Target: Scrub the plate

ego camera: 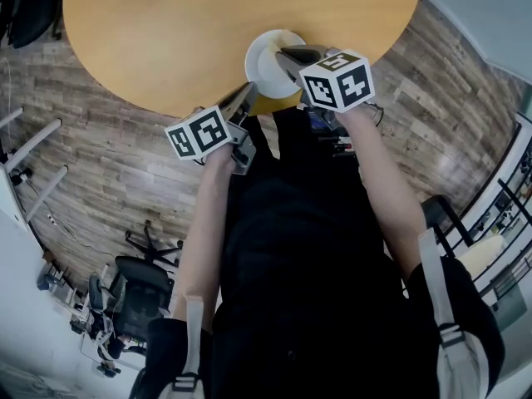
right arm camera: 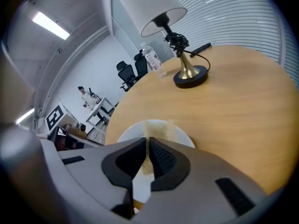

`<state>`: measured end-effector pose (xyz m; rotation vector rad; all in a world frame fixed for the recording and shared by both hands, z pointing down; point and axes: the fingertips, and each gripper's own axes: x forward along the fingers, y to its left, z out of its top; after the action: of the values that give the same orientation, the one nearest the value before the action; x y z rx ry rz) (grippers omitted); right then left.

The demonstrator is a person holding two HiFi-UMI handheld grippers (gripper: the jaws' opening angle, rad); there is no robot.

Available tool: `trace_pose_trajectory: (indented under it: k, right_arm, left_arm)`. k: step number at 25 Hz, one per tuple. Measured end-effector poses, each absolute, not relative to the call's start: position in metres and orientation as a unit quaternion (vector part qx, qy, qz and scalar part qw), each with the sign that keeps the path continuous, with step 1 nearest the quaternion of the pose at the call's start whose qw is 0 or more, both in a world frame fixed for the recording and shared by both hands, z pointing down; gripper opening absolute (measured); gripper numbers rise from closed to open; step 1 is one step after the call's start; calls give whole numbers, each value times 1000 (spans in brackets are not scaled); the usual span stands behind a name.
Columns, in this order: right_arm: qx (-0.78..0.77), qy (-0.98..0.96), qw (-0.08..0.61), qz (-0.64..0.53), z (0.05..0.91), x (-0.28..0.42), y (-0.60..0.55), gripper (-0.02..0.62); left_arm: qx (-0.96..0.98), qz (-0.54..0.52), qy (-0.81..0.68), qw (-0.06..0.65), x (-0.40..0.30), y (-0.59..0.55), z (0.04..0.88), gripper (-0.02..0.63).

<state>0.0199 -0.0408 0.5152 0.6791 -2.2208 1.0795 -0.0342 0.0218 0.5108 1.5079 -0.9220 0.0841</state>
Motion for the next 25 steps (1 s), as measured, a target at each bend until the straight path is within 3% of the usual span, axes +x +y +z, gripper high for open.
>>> trace_pose_trajectory:
  k: [11, 25]
  right_arm:
    - [168, -871, 291, 358, 484, -46, -3, 29]
    - [260, -835, 296, 384, 521, 32, -58, 29]
  left_arm:
    - [653, 35, -412, 635, -33, 27, 513, 23]
    - [647, 25, -417, 638, -38, 26, 515, 23]
